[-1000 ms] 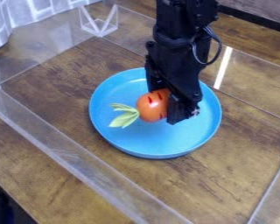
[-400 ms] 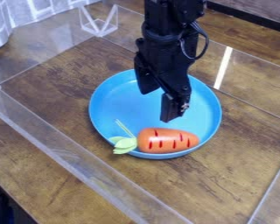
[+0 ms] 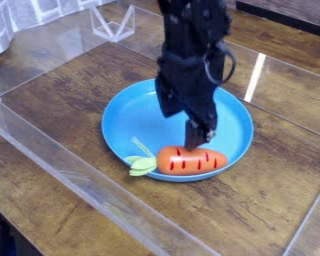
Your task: Put the carrot in the blue tray
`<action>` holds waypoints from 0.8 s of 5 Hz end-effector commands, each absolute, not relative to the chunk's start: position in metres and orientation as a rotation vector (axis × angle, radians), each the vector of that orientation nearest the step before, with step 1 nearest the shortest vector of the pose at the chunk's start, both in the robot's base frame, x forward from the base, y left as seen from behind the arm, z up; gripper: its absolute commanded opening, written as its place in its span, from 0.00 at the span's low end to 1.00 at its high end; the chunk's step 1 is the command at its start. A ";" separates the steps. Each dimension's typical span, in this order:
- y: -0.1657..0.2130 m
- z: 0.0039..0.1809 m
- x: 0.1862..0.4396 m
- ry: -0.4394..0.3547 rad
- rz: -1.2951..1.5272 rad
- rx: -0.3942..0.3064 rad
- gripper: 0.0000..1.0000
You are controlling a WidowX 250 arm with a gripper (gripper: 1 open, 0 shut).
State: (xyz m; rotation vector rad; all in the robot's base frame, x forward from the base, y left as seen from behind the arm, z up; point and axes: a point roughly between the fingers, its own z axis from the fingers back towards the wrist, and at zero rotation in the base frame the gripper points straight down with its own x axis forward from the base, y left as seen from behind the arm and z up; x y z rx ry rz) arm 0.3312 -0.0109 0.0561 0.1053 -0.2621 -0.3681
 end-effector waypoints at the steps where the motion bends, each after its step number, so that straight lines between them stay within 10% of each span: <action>1: -0.008 0.061 0.335 -0.301 -0.351 0.119 1.00; 4: 0.006 0.076 0.359 -0.333 -0.311 0.127 1.00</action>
